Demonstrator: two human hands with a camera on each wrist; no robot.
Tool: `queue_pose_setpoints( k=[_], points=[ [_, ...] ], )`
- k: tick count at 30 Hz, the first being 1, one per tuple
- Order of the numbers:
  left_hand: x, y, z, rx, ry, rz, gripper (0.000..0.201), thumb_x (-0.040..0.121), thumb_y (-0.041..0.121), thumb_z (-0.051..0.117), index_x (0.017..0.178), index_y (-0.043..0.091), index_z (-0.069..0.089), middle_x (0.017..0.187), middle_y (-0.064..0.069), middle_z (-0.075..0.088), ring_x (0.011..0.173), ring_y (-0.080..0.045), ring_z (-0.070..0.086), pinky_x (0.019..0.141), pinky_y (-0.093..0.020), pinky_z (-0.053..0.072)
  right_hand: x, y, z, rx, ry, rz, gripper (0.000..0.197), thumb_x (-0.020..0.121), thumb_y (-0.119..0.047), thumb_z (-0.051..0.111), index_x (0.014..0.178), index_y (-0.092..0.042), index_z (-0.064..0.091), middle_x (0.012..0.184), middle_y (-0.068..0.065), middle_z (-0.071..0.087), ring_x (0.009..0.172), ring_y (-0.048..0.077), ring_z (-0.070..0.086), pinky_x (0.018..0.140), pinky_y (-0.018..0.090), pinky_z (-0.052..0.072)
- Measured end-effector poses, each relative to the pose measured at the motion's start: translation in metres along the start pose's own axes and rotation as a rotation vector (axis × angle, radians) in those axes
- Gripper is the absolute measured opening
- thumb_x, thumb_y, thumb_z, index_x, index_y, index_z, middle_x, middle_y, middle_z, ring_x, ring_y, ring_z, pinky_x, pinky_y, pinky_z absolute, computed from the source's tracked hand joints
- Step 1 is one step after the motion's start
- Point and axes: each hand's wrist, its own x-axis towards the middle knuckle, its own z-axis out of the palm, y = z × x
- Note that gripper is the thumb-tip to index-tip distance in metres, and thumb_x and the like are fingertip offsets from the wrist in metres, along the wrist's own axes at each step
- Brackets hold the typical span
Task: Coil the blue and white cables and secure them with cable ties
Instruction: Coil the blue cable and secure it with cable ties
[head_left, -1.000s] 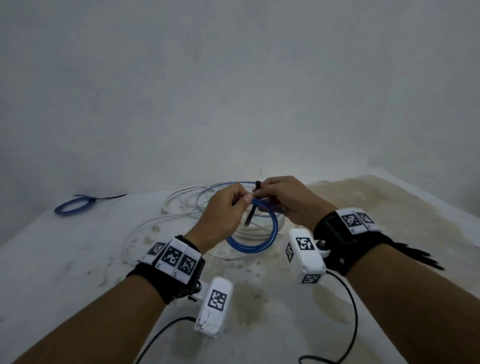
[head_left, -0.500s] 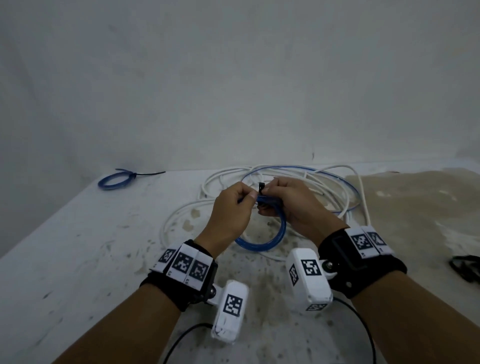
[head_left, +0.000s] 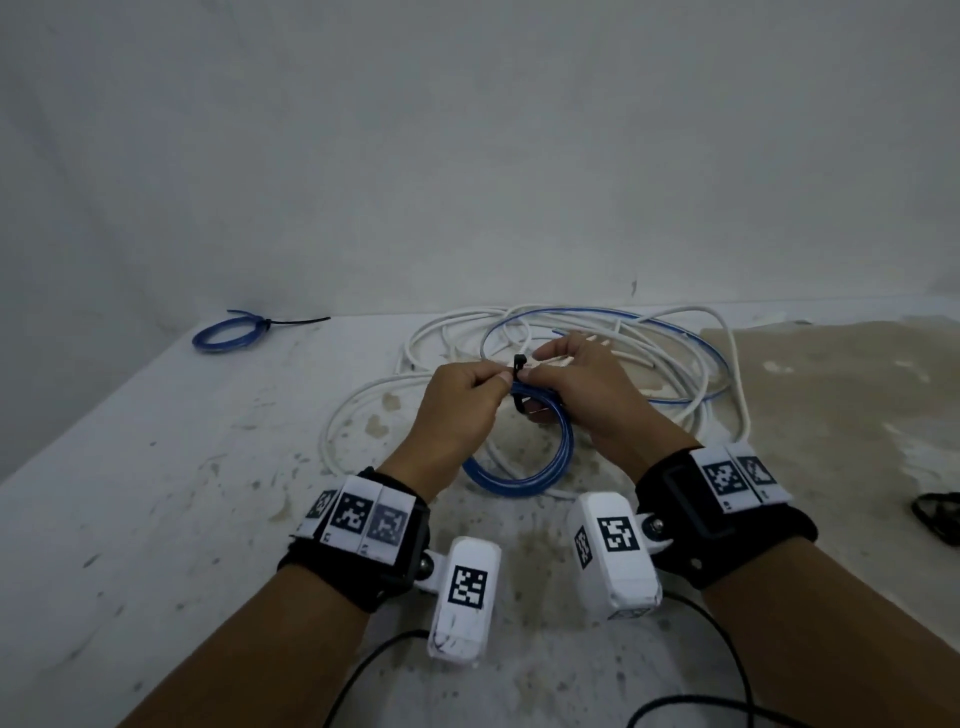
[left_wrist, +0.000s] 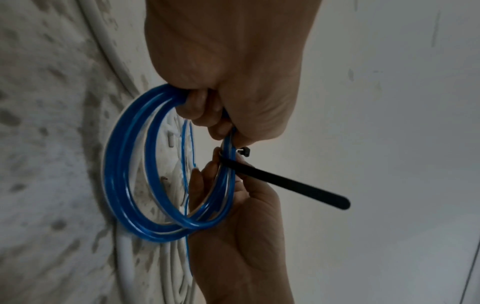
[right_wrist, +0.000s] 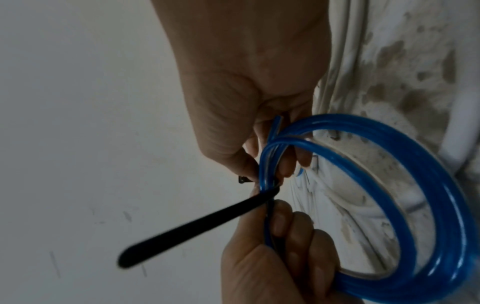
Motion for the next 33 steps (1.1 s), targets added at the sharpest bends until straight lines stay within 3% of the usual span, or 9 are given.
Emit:
queue_pose_setpoints(
  k=[7,11,15,18,21,24,27,30,33],
  points=[
    [-0.005,-0.003,0.002,0.020,0.011,-0.013,0.023,0.095,0.012,0.056,0.080,0.017,0.072,0.058,0.012,0.058,0.049,0.004,0.049,0.053,-0.014,0.037,-0.003,0.002,0.001,-0.100,0.004,0.003,0.033,0.086,-0.015,0.073,0.111,-0.008,0.052,0.083,0.017,0.073,0.058,0.017,0.067,0.055,0.029,0.057],
    [-0.004,-0.009,0.000,-0.022,0.072,-0.091,0.025,0.094,0.014,0.056,0.083,-0.004,0.070,0.051,0.005,0.045,0.041,-0.005,0.035,0.049,-0.024,0.029,-0.003,0.006,0.006,-0.236,-0.020,-0.054,0.025,0.091,-0.026,0.068,0.105,-0.011,0.054,0.088,0.011,0.074,0.070,0.018,0.071,0.062,0.033,0.059],
    [-0.004,-0.012,-0.002,-0.049,0.112,-0.160,0.024,0.094,0.014,0.056,0.077,0.004,0.070,0.043,0.011,0.042,0.042,-0.007,0.033,0.047,-0.025,0.026,-0.002,0.008,0.009,-0.500,0.010,-0.217,0.005,0.093,-0.023,0.060,0.092,-0.019,0.057,0.087,0.003,0.070,0.081,0.020,0.067,0.070,0.040,0.058],
    [-0.004,-0.014,-0.006,-0.062,0.119,-0.189,0.020,0.091,0.013,0.057,0.075,0.005,0.065,0.049,0.004,0.037,0.044,-0.011,0.029,0.046,-0.024,0.022,-0.008,0.003,0.004,-0.671,-0.142,-0.369,0.027,0.083,-0.002,0.061,0.096,-0.026,0.060,0.105,-0.004,0.063,0.097,0.014,0.060,0.074,0.024,0.045],
    [-0.005,-0.014,-0.009,-0.066,0.110,-0.207,0.016,0.088,0.010,0.055,0.075,0.007,0.063,0.053,0.000,0.033,0.044,-0.011,0.025,0.046,-0.025,0.020,-0.015,-0.002,0.001,-0.793,-0.253,-0.439,0.037,0.077,-0.009,0.072,0.104,-0.033,0.065,0.118,-0.002,0.053,0.108,0.010,0.050,0.082,0.020,0.037],
    [-0.007,-0.011,-0.011,-0.082,0.114,-0.220,0.026,0.087,0.007,0.055,0.061,0.009,0.057,0.046,0.006,0.037,0.040,-0.009,0.028,0.045,-0.024,0.023,-0.017,0.000,0.003,-0.755,-0.189,-0.530,0.020,0.077,-0.029,0.082,0.093,-0.030,0.071,0.119,-0.003,0.056,0.110,0.008,0.052,0.086,0.018,0.036],
    [-0.012,-0.007,-0.008,-0.069,0.075,-0.190,0.020,0.086,0.008,0.057,0.067,0.006,0.063,0.045,0.010,0.041,0.042,-0.007,0.033,0.046,-0.024,0.026,-0.016,0.006,0.007,-0.662,-0.102,-0.576,0.015,0.079,-0.033,0.080,0.085,-0.021,0.075,0.110,-0.004,0.064,0.102,0.007,0.059,0.082,0.014,0.041],
    [-0.015,-0.003,-0.005,-0.006,0.081,-0.103,0.024,0.088,0.017,0.060,0.077,-0.002,0.070,0.058,-0.001,0.050,0.052,-0.012,0.040,0.053,-0.027,0.032,-0.014,0.010,0.007,-0.497,0.090,-0.563,0.018,0.087,-0.028,0.073,0.082,-0.011,0.073,0.084,0.000,0.071,0.082,0.010,0.065,0.072,0.025,0.051],
    [-0.016,-0.001,-0.003,0.046,0.086,-0.024,0.027,0.091,0.021,0.060,0.081,-0.001,0.072,0.065,-0.016,0.054,0.058,-0.015,0.044,0.058,-0.029,0.035,-0.018,0.016,0.007,-0.401,0.223,-0.536,0.014,0.092,-0.021,0.066,0.082,-0.011,0.067,0.076,-0.003,0.069,0.076,0.008,0.064,0.069,0.021,0.050]
  ],
)
